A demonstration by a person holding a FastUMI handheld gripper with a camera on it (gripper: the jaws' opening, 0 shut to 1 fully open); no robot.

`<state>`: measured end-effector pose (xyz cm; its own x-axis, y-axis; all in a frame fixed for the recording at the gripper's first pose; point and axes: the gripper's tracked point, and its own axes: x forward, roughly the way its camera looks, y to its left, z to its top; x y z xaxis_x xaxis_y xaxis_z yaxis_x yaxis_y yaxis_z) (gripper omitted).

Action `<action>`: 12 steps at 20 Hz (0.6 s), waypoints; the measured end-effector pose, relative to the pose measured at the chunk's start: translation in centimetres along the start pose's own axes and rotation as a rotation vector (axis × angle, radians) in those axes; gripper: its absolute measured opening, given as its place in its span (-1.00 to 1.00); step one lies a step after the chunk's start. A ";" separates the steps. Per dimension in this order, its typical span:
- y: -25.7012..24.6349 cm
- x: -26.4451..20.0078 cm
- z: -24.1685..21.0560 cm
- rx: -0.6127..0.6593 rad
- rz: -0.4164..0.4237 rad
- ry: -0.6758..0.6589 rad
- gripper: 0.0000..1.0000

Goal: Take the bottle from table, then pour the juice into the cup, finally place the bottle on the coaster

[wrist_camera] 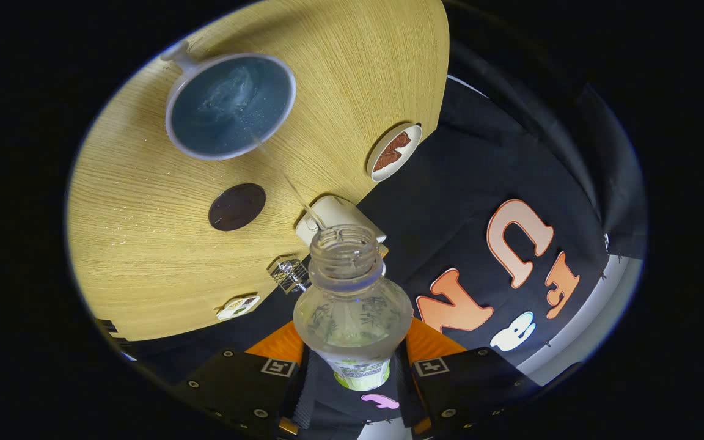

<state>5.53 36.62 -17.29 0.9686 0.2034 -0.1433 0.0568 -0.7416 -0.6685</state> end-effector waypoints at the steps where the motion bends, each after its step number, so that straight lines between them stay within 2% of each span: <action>1: 0.0 0.0 -0.1 0.000 0.003 0.002 0.10; 12: -0.1 0.0 -0.1 0.007 0.004 0.005 0.11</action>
<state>5.57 36.66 -17.17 0.9699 0.1974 -0.1427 0.0512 -0.7381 -0.6728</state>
